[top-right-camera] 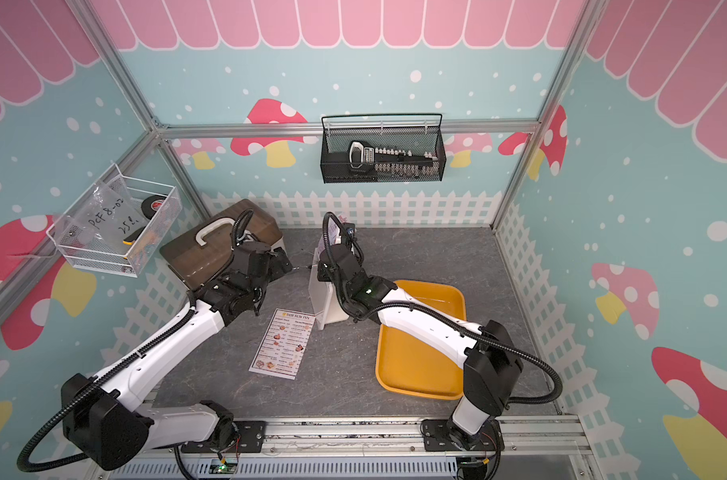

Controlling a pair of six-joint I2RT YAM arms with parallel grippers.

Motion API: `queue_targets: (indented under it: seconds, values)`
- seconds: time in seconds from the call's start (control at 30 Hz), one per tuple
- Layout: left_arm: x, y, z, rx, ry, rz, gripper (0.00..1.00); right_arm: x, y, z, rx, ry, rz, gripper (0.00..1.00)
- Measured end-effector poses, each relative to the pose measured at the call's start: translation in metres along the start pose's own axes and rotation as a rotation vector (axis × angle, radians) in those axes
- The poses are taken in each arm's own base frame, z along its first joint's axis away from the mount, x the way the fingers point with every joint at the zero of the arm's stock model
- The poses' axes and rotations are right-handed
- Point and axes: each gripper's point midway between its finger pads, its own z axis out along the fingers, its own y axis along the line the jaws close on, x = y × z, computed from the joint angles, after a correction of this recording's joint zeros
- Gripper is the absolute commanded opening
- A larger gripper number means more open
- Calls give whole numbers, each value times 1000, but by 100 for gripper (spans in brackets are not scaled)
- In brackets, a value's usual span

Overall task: Replace the menus in the menu holders
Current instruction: Insert the menu into the menu holder.

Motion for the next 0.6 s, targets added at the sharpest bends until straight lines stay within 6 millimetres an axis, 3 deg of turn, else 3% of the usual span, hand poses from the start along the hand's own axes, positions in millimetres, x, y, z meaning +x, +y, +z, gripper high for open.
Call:
queue_targets:
  seconds: [0.07,0.17,0.6]
  values:
    - [0,0,0,0,0,0,97,0,1,0,-7,2,-7,15]
    - [0,0,0,0,0,0,97,0,2,0,-11,2,-25,8]
    - [2,-2,0,-1,1,6,97,1,4,0,-23,7,-59,9]
